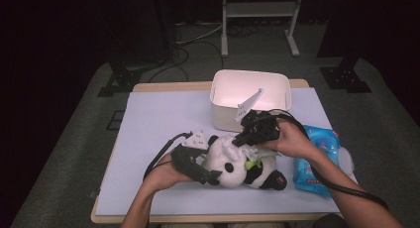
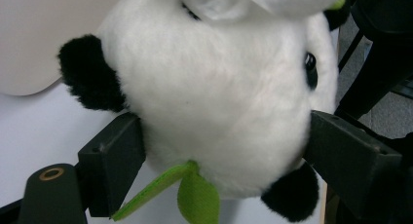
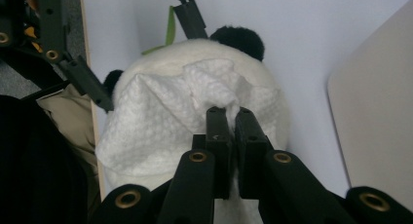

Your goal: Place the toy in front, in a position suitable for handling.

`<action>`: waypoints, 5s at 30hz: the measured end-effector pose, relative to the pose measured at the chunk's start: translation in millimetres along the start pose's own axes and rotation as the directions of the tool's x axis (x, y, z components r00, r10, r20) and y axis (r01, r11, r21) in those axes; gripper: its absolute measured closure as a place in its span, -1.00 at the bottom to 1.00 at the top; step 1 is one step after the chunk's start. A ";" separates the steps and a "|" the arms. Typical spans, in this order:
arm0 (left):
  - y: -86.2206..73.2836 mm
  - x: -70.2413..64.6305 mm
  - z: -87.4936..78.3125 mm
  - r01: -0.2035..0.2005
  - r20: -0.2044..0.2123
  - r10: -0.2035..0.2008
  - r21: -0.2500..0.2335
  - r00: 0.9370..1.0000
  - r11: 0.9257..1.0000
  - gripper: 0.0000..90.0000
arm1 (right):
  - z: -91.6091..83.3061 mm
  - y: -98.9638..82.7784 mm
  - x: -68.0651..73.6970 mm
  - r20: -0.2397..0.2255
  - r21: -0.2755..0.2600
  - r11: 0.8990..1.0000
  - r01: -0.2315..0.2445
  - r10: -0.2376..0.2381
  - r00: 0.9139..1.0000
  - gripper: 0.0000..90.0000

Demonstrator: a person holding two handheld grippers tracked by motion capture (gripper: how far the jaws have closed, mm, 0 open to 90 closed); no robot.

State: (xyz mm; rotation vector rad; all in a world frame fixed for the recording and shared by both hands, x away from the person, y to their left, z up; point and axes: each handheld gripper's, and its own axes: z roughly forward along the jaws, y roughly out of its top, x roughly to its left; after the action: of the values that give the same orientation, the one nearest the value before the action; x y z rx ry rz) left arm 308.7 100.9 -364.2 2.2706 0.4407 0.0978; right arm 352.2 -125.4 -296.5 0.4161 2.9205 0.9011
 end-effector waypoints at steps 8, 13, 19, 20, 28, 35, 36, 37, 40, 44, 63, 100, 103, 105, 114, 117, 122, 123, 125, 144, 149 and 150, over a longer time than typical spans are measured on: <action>-0.2 0.0 0.2 0.001 0.001 -0.001 0.001 1.000 1.000 -0.65 | -3.8 -11.3 4.1 -0.006 -0.008 1.000 -0.007 0.007 1.000 0.91; -0.5 0.5 0.4 0.003 0.001 -0.003 0.001 1.000 1.000 -0.65 | -6.3 -18.6 2.5 0.001 -0.008 1.000 -0.020 0.020 1.000 0.91; -0.9 1.0 0.3 0.005 0.001 -0.005 0.002 1.000 1.000 -0.65 | -7.6 -31.1 -1.3 0.008 -0.006 0.999 -0.053 0.053 0.999 0.91; -1.0 0.9 0.3 0.008 0.001 -0.008 0.002 1.000 1.000 -0.65 | -7.6 -32.5 -2.0 0.008 -0.006 0.999 -0.054 0.054 0.998 0.91; -1.2 1.2 0.1 0.008 0.001 -0.008 0.003 1.000 1.000 -0.65 | -7.4 -38.2 -4.4 0.007 -0.008 0.998 -0.069 0.069 0.998 0.91; -1.9 1.9 0.0 0.005 0.003 -0.005 0.007 1.000 1.000 -0.65 | -8.9 -40.0 -3.9 0.017 -0.009 0.998 -0.065 0.065 0.998 0.91; -2.7 2.7 0.3 0.010 0.003 -0.010 0.007 1.000 1.000 -0.65 | -9.0 -41.3 -4.4 0.016 -0.009 0.998 -0.068 0.068 0.998 0.91; -3.2 3.4 0.5 0.010 0.003 -0.010 0.008 1.000 1.000 -0.65 | -8.9 -43.1 -5.0 0.017 -0.008 0.998 -0.068 0.068 0.998 0.91; -4.3 4.7 0.9 0.013 0.002 -0.013 0.014 1.000 1.000 -0.65 | -8.9 -46.3 -5.8 0.016 -0.007 0.997 -0.081 0.081 0.997 0.91; -7.0 7.8 1.7 0.019 0.002 -0.019 0.018 1.000 1.000 -0.65 | -9.6 -52.2 -7.1 0.014 -0.018 0.996 -0.090 0.090 0.996 0.91; -11.5 11.9 3.3 0.036 0.004 -0.036 0.034 0.999 0.999 -0.65 | -10.4 -60.4 -9.2 0.009 -0.032 0.994 -0.101 0.102 0.995 0.90; -11.1 10.7 3.5 0.041 0.003 -0.041 0.040 0.999 0.998 -0.65 | -16.9 -71.6 -5.1 0.020 -0.036 0.994 -0.101 0.102 0.995 0.90; -11.2 11.0 3.4 0.039 0.004 -0.039 0.041 0.999 0.998 -0.65 | -17.2 -73.1 -4.8 0.020 -0.035 0.994 -0.101 0.102 0.995 0.90; -11.4 11.1 3.4 0.039 0.004 -0.040 0.043 0.999 0.998 -0.65 | -17.7 -75.7 -4.7 0.022 -0.034 0.994 -0.108 0.109 0.994 0.90; -11.4 11.0 3.5 0.040 0.004 -0.040 0.044 0.999 0.998 -0.65 | -17.7 -84.9 -4.6 0.017 -0.039 0.991 -0.124 0.125 0.992 0.90; -11.6 11.2 3.6 0.040 0.004 -0.040 0.045 0.999 0.998 -0.65 | -17.2 -87.4 -3.9 0.015 -0.040 0.991 -0.125 0.126 0.992 0.90; -11.9 11.4 3.8 0.041 0.004 -0.042 0.043 0.999 0.998 -0.65 | -16.2 -92.1 -0.8 0.008 -0.040 0.991 -0.130 0.130 0.991 0.90; -11.9 11.4 3.8 0.041 0.004 -0.042 0.043 0.999 0.998 -0.65 | -16.2 -92.1 -0.8 0.008 -0.040 0.991 -0.130 0.130 0.991 0.90; -11.9 11.4 3.8 0.040 0.004 -0.040 0.045 0.999 0.998 -0.65 | -15.7 -94.5 1.5 0.004 -0.040 0.991 -0.131 0.131 0.991 0.90; -12.6 11.8 5.2 0.039 0.004 -0.039 0.060 0.999 0.997 -0.65 | -9.0 -109.4 10.1 0.004 -0.023 0.989 -0.149 0.149 0.989 0.90; -13.2 12.3 5.6 0.037 0.004 -0.038 0.065 0.999 0.997 -0.65 | -7.0 -105.7 5.0 0.012 -0.018 0.987 -0.157 0.157 0.987 0.91; -13.2 12.1 5.8 0.038 0.003 -0.039 0.066 0.999 0.997 -0.65 | -6.2 -105.0 0.8 0.015 -0.020 0.988 -0.153 0.153 0.988 0.90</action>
State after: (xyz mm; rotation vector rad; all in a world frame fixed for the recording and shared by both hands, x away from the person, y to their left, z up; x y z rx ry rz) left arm 317.5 109.1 -378.6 2.3257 0.4918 0.0590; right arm 325.5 -211.9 -350.2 0.6516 2.8946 0.9360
